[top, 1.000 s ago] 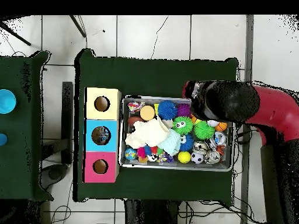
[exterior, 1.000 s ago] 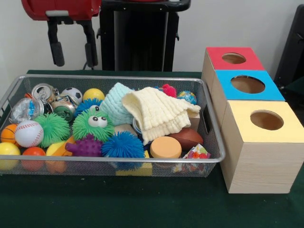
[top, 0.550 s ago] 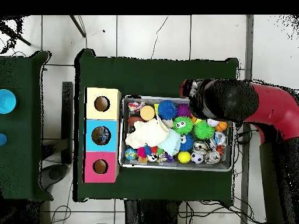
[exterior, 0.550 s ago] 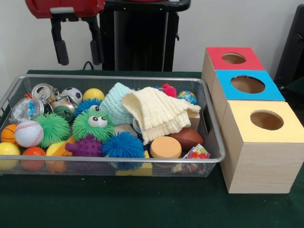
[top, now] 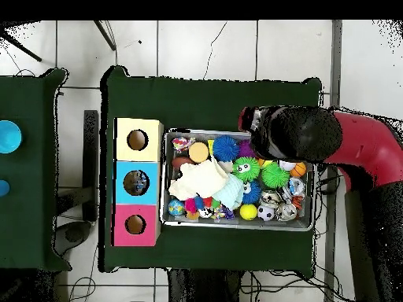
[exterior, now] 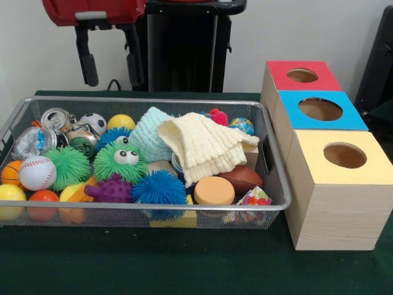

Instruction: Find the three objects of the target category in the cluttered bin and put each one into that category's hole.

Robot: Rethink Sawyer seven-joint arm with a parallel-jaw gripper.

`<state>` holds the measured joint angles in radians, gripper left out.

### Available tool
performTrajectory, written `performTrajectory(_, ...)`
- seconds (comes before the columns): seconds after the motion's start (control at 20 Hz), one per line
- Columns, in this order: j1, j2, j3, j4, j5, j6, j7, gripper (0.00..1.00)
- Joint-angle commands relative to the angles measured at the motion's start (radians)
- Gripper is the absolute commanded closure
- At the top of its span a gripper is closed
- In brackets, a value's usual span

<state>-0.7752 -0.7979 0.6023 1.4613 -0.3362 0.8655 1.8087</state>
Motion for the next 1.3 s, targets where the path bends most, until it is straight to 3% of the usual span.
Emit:
performTrajectory(0.05,0.038,0.076,-0.034,-0.015,-0.080,0.106,-0.125,0.00)
performTrajectory(0.4,0.092,0.156,-0.133,-0.131,-0.115,0.058,0.037,0.00)
performTrajectory(0.55,0.127,0.172,-0.194,-0.171,-0.096,0.103,0.132,0.00)
performTrajectory(0.7,0.156,0.199,-0.238,-0.221,-0.071,0.158,0.169,0.00)
performTrajectory(0.9,0.186,0.197,-0.298,-0.230,-0.027,0.187,0.235,0.00)
performTrajectory(1.15,0.309,0.138,-0.495,-0.238,0.053,0.347,0.610,0.00)
performTrajectory(1.3,0.353,0.137,-0.564,-0.267,0.092,0.438,0.721,0.00)
